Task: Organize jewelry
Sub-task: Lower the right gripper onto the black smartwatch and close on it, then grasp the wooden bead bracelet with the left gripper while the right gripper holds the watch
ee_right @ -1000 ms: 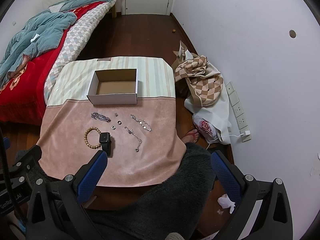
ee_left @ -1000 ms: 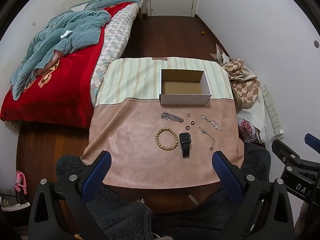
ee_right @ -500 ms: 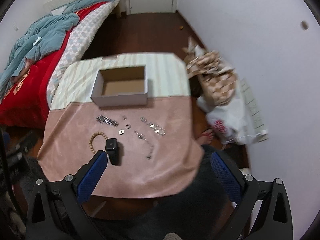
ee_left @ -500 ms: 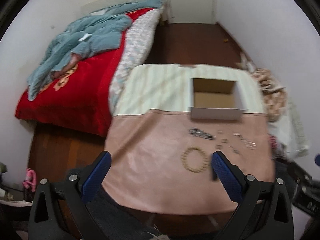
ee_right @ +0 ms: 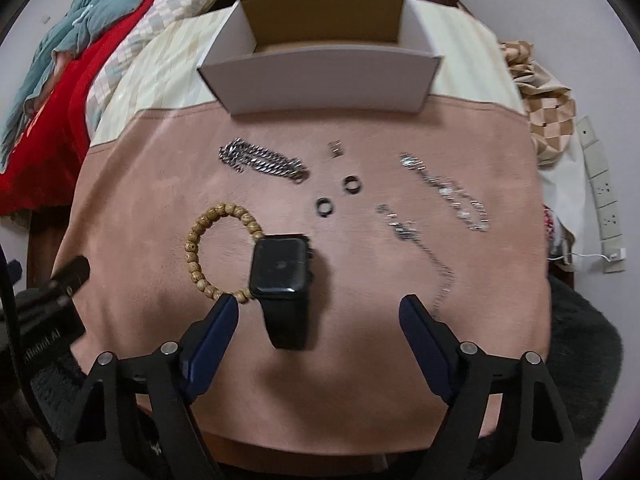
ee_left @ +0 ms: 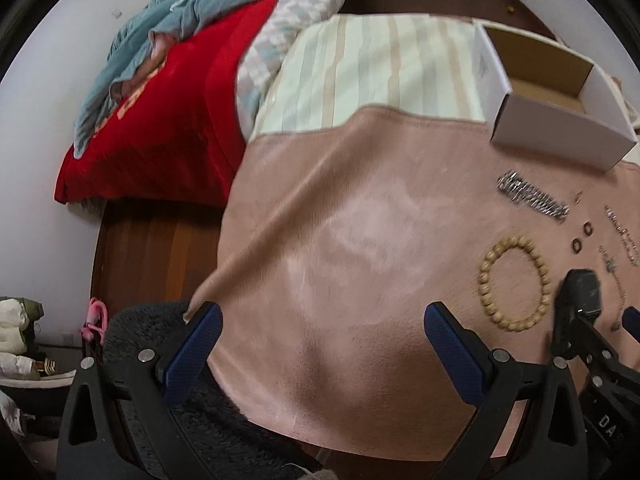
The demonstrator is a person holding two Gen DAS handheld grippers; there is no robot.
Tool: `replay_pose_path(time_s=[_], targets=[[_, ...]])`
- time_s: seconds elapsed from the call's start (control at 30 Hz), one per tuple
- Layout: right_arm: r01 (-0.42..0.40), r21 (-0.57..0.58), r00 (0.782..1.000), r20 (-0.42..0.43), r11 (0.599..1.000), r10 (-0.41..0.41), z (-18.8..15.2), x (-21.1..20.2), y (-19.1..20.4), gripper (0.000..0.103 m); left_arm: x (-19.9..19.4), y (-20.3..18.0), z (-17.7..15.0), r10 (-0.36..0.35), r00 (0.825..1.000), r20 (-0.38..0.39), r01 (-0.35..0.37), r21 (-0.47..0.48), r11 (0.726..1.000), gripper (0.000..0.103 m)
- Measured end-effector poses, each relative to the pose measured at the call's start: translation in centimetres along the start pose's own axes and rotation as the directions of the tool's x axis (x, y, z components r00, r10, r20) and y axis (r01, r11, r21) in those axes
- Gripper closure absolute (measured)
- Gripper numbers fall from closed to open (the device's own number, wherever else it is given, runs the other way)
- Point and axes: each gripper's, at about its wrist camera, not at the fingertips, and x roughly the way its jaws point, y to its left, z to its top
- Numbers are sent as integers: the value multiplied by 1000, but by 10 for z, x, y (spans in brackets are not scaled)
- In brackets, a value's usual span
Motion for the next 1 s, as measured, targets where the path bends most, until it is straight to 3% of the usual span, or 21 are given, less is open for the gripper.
replay_pose_path(time_s=[0.17,0.27,0.33,0.37,0.57,0.87,1.0], targets=[[-10,-11,999,-36,1000,10,3,23,10,32,7,-2,0,-1,1000,-18,1,4,1000,0],[-23,-17,998,-53,1000,22,4,31,12,52,9,-4,2,-4,1000,-24,4,12,1000,0],[-35,-18,998,-59,999,34,4,36,13,77,10,-7,3,-12,1000,-25,12,20,1000,0],[-44,-16,997,-61,999,43,4,36,12,82,10,-9,3,-17,1000,-25,17,24,1000,0],[-64,8,998,-9,998,64,4,20,-2,84,13,-26,8,-100,994,-44,101,38,994,0],[-14,93,999,42,996,10,9,-8,-51,84,33,-63,18,-266,955,-133,274,44,961,2],[6,120,999,46,993,-11,7,-14,-76,84,38,-77,18,-276,949,-151,289,72,955,20]])
